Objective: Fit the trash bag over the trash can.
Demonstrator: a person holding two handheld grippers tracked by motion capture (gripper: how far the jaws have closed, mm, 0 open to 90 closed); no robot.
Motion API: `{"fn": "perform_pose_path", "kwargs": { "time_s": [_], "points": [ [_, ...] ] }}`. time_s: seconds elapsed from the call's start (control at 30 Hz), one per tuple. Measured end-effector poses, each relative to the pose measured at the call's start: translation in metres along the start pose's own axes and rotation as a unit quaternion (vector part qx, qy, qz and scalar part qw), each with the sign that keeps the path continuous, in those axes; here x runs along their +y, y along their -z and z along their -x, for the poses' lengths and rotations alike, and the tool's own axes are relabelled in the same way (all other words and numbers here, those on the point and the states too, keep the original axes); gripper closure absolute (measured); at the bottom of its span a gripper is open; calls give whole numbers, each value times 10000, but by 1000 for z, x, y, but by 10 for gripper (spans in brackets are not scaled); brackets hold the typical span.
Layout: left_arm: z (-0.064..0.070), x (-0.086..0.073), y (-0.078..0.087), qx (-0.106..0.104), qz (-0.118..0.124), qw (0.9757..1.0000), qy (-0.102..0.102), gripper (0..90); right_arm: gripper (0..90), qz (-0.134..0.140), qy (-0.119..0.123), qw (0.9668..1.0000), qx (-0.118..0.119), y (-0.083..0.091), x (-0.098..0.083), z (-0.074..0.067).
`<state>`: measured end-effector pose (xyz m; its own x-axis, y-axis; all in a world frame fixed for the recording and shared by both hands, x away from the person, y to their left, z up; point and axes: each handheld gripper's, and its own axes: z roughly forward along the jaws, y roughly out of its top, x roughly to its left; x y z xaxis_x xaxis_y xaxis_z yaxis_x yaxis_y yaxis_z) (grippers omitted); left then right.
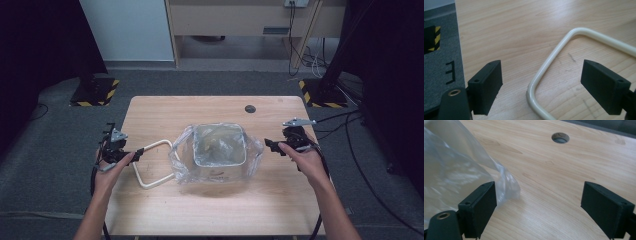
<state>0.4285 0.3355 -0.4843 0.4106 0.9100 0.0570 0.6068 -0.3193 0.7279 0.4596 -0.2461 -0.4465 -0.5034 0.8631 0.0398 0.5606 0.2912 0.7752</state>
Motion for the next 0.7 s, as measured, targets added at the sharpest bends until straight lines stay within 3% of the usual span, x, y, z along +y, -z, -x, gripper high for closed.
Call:
{"fn": "perform_pose_path", "kwargs": {
  "time_s": [0.2,0.4,0.5,0.7],
  "points": [
    [-6,-10,-10,-90,-349,9993,135,168,156,-100,-67,9999,-104,-7,-20,7],
    [-9,-16,-14,-75,-341,9990,266,194,169,-158,-182,9995,-213,-13,-37,14],
    [-10,-21,-16,-59,-452,9987,225,207,176,-137,-239,9993,-255,-15,-43,16],
    [-14,-28,-21,-90,-598,9976,343,227,176,-177,-315,9991,-232,-18,-54,18]
  ]
}}
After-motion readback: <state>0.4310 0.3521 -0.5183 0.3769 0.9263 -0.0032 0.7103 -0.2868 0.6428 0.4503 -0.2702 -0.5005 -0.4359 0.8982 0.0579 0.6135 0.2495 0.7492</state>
